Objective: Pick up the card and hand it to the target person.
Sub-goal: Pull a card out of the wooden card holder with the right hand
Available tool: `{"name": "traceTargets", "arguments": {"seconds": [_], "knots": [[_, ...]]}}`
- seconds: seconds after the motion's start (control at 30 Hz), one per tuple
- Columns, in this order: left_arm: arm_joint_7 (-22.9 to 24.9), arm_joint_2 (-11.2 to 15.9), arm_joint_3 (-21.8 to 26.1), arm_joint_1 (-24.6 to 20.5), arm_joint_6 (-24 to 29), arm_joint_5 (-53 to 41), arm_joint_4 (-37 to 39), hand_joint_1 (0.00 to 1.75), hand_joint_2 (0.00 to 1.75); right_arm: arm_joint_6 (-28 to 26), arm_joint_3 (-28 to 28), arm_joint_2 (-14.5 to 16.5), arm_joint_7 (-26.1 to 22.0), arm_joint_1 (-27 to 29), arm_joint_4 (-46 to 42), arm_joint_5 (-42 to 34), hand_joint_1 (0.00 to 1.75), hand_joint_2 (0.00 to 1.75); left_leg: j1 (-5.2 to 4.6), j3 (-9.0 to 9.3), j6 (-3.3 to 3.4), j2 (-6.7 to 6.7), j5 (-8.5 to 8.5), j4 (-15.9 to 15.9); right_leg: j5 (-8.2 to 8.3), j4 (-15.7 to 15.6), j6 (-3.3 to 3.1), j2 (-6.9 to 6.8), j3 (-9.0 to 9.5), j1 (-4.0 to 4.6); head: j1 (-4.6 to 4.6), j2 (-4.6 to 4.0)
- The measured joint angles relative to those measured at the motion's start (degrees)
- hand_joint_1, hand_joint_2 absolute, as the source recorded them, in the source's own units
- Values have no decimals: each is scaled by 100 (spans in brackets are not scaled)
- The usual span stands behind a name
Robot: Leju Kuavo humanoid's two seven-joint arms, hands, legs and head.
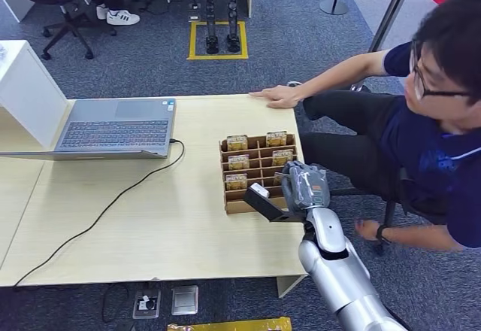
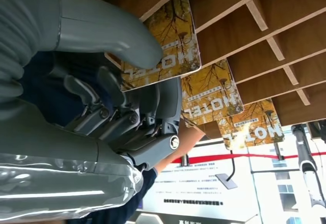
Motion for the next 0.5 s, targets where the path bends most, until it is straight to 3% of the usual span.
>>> {"name": "traceTargets", "arguments": {"seconds": [0.5], "knots": [[-63,-2,-35,9,68,19,0,0,0,-223,-3,-80,-120,-65,-56,-173,175,175,0,-1,1,0,3,2,4,0,1,0,-1,0,1,1]]}}
